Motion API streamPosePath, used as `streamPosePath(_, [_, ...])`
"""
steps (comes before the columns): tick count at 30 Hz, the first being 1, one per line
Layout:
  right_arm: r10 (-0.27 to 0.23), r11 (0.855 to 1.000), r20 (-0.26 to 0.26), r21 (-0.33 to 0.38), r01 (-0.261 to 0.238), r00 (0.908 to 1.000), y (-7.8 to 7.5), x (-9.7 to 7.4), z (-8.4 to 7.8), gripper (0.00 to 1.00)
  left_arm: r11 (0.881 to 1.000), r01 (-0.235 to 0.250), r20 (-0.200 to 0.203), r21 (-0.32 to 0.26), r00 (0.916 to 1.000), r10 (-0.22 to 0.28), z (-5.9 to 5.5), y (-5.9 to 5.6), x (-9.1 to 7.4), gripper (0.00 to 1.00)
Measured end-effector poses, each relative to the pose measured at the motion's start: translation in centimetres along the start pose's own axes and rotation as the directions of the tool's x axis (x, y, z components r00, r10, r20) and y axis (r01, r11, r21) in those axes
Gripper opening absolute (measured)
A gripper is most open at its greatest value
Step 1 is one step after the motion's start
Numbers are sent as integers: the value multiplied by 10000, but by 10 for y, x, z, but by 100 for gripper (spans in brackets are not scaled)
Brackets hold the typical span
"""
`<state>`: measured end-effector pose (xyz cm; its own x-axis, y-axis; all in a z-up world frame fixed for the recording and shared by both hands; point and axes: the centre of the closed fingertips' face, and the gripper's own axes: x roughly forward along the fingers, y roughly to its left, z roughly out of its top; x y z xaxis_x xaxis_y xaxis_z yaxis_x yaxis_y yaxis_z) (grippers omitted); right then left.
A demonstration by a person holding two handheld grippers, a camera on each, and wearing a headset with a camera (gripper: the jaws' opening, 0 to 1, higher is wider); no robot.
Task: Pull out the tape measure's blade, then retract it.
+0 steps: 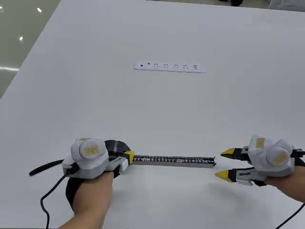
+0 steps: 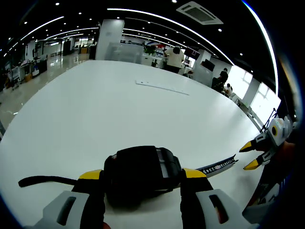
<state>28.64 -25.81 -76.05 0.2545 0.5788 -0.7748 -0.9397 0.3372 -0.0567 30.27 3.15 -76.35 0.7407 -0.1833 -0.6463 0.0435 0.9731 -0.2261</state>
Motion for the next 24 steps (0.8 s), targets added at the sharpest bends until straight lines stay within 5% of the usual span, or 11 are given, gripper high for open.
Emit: streamPosePath(24, [805, 9912, -812, -986, -884, 9934, -7, 21, -1, 23, 10000, 75, -25, 29, 10000, -75, -1, 0, 0, 61])
